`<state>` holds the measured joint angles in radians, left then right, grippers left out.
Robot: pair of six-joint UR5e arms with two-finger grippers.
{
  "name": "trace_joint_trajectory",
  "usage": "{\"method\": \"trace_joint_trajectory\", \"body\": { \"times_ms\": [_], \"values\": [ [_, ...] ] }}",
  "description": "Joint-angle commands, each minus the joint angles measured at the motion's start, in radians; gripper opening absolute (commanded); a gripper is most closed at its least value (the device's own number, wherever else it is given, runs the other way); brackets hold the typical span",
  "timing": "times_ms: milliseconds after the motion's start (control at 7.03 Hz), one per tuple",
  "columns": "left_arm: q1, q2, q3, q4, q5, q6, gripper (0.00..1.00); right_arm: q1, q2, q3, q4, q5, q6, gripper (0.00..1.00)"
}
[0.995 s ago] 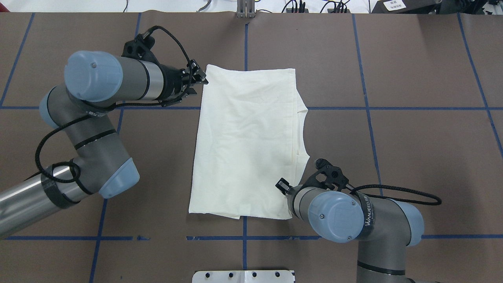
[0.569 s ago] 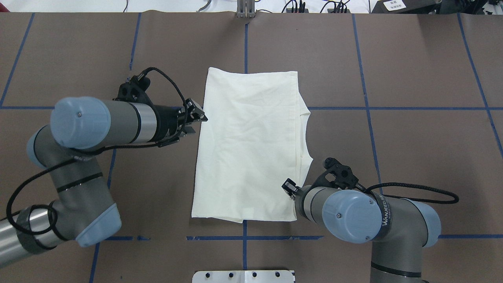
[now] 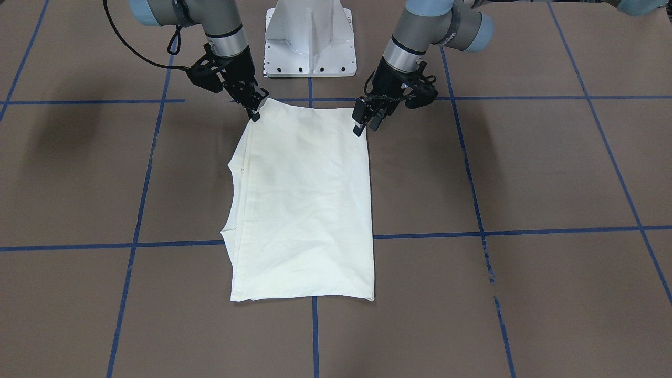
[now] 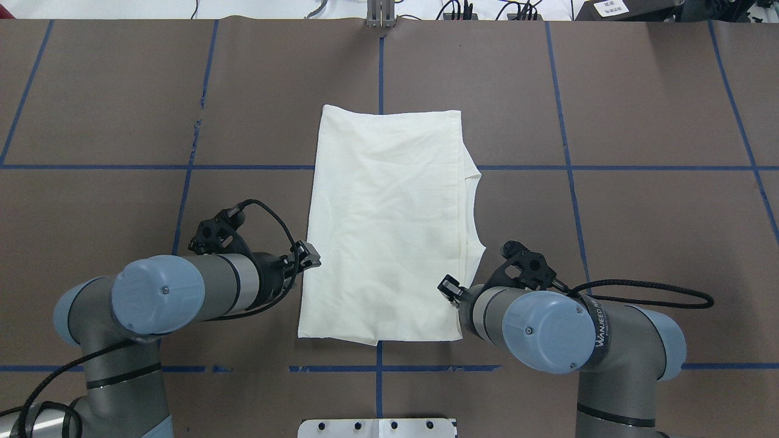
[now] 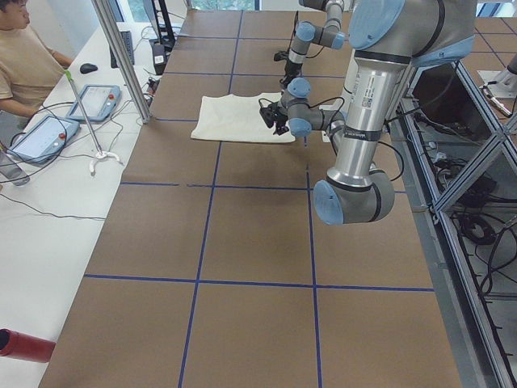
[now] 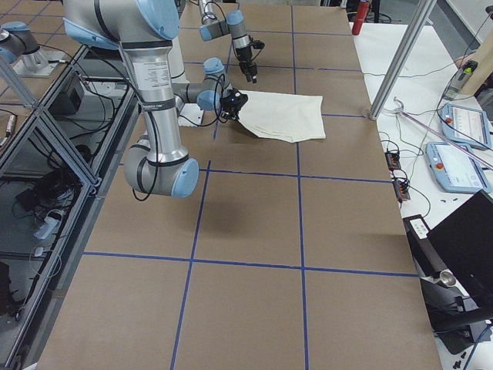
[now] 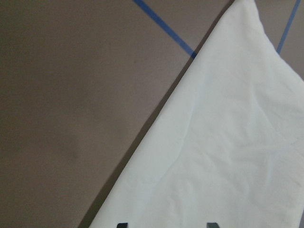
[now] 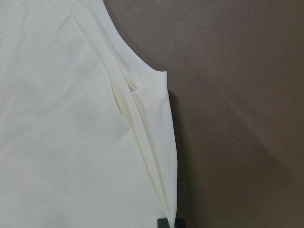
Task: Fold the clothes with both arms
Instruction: 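Move the left gripper to the bundle's near corner beside the right gripper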
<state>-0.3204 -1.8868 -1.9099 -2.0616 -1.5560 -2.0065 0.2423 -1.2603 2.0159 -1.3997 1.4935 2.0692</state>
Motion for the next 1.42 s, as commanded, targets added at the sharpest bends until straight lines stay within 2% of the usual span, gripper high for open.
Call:
{"method": "trace_joint_trajectory", "body": {
  "times_ms": [0,142,569,711,1137,1279],
  "values": [
    [0.067,0.014,-0.001,0.021,0.048,-0.037,0.65,0.002,0.001,0.003,0.001,-0.002,-0.003,0.00],
    [0.079,0.014,-0.009,0.084,0.050,-0.038,0.65,0.003,0.001,0.001,0.001,-0.001,-0.004,0.00],
    [0.110,0.017,-0.009,0.133,0.054,-0.044,0.65,0.002,0.002,0.001,0.001,0.001,-0.004,0.00],
    [0.119,0.014,-0.009,0.133,0.054,-0.055,0.63,0.002,0.002,0.003,0.001,0.001,-0.004,0.00],
    [0.135,0.006,-0.006,0.130,0.053,-0.069,0.49,0.002,0.002,0.004,0.001,0.001,-0.004,0.00],
    [0.147,0.005,-0.002,0.130,0.054,-0.069,0.48,0.002,0.002,0.004,0.001,0.001,-0.004,0.00]
  ]
}}
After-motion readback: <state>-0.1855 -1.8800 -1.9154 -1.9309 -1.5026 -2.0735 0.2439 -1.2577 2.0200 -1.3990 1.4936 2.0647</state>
